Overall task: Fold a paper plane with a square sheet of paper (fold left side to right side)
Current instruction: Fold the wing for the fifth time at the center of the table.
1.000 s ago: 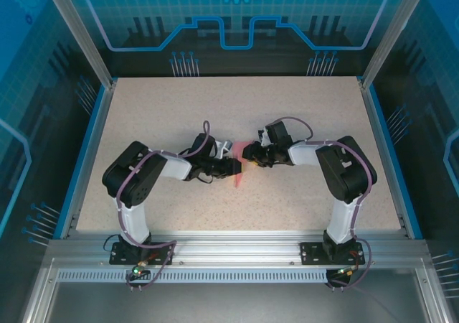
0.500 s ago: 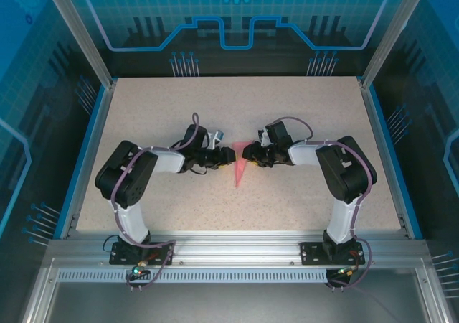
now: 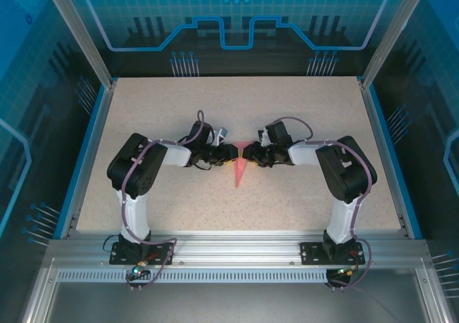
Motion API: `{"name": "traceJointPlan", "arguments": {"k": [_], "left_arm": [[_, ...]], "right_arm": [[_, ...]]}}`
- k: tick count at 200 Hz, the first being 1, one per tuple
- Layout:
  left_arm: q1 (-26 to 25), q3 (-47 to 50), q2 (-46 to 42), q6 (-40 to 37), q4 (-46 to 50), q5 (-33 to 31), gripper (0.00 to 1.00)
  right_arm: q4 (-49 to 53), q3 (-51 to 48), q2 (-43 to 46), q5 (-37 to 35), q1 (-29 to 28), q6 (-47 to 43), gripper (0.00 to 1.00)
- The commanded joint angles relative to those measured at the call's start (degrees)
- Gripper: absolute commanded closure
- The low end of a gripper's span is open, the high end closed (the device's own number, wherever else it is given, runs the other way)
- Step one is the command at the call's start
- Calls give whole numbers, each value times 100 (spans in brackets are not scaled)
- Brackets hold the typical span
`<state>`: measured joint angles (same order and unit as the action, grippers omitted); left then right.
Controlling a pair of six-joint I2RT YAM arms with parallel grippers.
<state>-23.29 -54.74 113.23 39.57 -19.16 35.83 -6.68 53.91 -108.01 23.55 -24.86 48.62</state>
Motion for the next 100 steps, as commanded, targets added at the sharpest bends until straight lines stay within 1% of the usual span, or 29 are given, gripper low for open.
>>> {"name": "traceJointPlan", "arguments": {"k": [1,19,45,57,80,100], "left_arm": [[37,-159,123,33,79,90,67],[40,-178,163,33,76,90,74],[42,-151,149,19,81,48,86],[41,-126,109,-13,113,4,91],[37,-59,12,-103,250,-121,96],[38,-1,-51,-158,333,-220,98]], "right_arm": [[314,-100,-178,-69,-63,-103,64],[335,-93,-193,-74,-62,-108,64],[358,-95,-195,-73,-63,-128,64],[377,-82,-195,-79,-63,-134,64],[379,-83,-195,-82,-63,-143,64],[385,-86,-195,-80,-63,-163,64]]}}
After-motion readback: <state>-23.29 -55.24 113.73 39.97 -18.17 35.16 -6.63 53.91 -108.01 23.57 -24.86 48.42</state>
